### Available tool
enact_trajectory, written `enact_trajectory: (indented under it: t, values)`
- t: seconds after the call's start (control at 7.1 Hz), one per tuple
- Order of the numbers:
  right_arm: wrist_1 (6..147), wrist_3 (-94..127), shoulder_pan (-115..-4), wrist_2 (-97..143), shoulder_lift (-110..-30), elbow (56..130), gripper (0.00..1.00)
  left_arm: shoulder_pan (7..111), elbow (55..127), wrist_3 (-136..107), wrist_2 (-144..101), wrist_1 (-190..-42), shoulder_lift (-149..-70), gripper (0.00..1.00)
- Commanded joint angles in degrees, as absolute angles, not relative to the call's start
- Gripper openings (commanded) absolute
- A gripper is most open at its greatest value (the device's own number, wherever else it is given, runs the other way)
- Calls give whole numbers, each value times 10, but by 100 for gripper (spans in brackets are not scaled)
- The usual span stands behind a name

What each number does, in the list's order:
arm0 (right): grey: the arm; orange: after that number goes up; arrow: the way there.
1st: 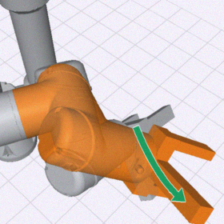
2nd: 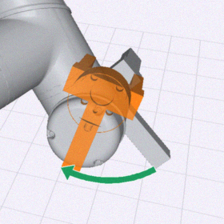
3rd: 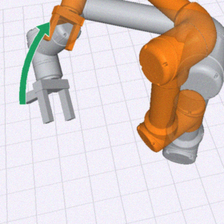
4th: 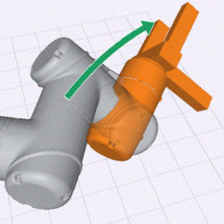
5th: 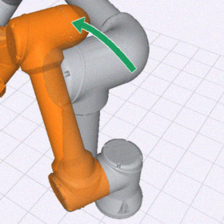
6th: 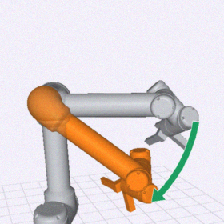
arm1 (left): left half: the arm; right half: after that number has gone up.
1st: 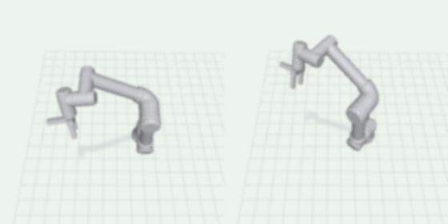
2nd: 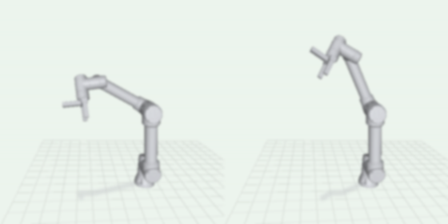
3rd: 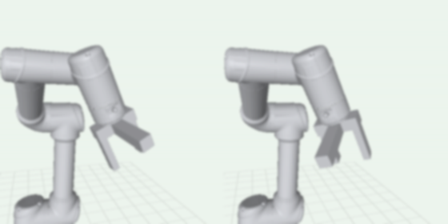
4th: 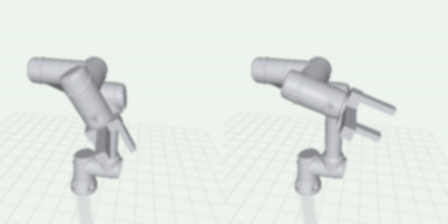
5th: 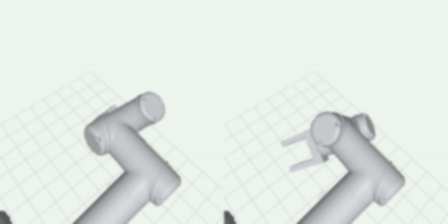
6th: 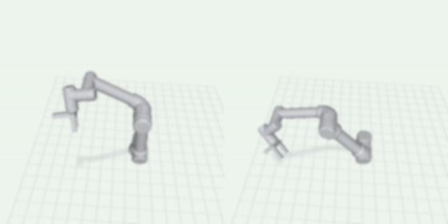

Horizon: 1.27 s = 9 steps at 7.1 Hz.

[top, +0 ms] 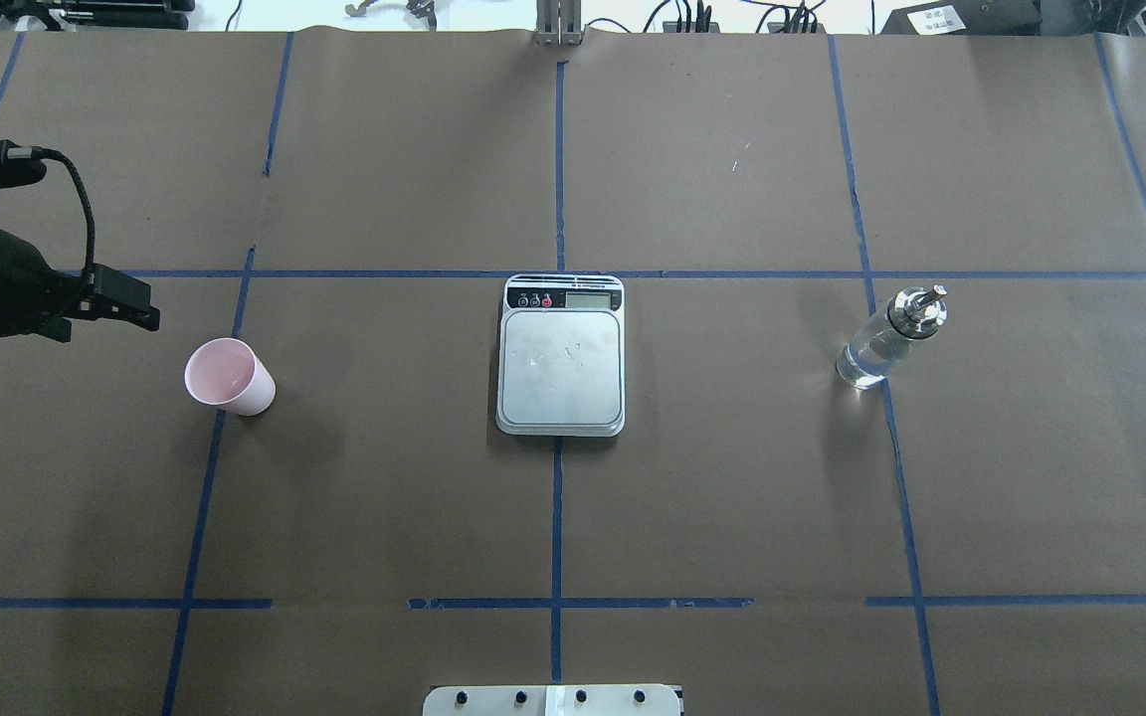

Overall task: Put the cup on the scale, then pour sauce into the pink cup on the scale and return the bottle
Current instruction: 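Reach the left gripper down to the pink paper cup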

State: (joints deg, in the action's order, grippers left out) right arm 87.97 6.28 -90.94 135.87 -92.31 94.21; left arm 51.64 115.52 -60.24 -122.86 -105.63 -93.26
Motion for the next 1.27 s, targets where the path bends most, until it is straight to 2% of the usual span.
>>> enact_trajectory:
  t: [0.0, 0.28, 1.13]
  values:
    - [866, 91, -909, 1359, -920, 940, 100, 469, 1120, -649, -1195, -1097, -938, 100]
    - [866, 91, -909, 1359, -921, 939, 100, 451, 1086, -645, -1180, -1098, -950, 100]
    - [863, 90, -910, 1358, -918, 936, 100, 440, 1068, -643, -1179, -1099, -958, 100]
